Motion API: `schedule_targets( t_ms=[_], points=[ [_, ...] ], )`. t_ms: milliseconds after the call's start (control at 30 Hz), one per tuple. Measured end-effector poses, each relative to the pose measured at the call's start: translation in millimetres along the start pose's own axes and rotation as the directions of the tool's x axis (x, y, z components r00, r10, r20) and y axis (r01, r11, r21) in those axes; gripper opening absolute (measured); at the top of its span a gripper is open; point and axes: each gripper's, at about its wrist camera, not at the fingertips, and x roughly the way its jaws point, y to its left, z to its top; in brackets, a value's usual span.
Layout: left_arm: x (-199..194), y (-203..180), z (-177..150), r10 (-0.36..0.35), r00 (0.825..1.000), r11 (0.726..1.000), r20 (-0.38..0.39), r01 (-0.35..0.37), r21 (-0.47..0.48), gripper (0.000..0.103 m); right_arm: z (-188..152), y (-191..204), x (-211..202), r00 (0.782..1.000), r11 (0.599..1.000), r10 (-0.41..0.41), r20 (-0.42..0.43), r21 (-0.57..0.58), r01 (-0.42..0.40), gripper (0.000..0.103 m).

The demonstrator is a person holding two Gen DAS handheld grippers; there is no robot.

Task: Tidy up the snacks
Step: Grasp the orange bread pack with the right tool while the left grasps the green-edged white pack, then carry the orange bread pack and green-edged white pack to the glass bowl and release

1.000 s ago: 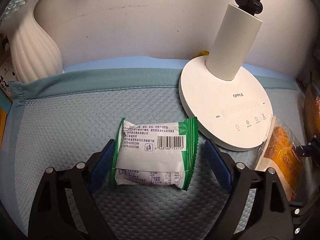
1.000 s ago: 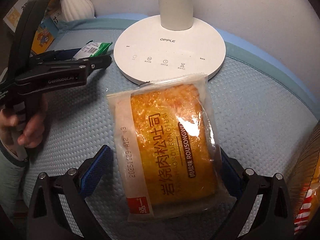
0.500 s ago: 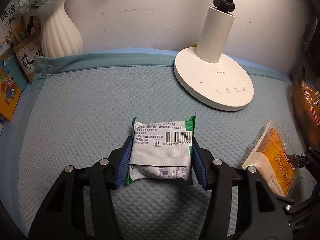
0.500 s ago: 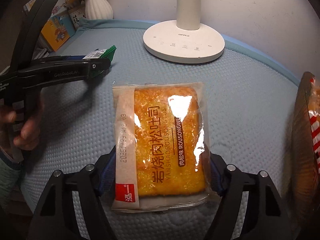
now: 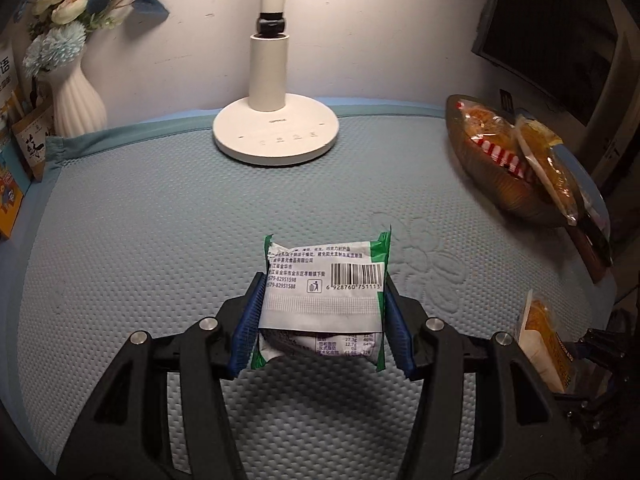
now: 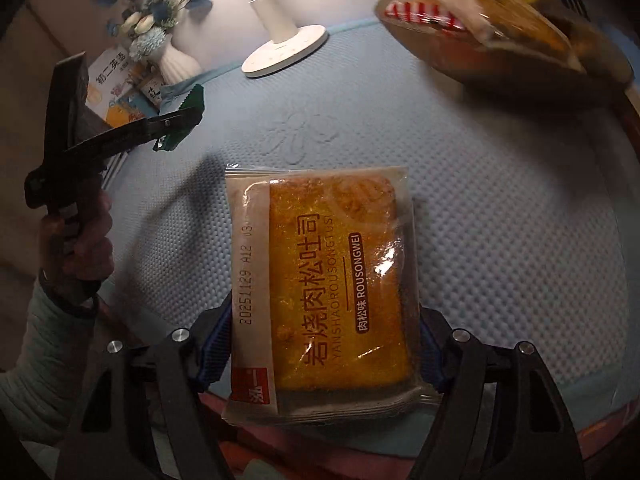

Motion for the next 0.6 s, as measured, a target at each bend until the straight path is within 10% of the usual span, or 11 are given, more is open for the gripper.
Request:
schedule_targets(
  t_ms=[233,600],
  points=[
    [-12.3,-92.4,24.6,-0.113,0.993,0.979,0.032,0.106,0.177,0.055,1.6,-62.0,-78.8,0.987,0.990,-0.083,0.135,0.122,0.066,0.073],
    [6.7,-190.3,93.2,-0.270,0.959,0.938,0.090,0.241,0.250,0.055,159.1,-76.8,-136.2,0.918,0.981,-0.181,0.353,0.124,0.146,0.073]
  ],
)
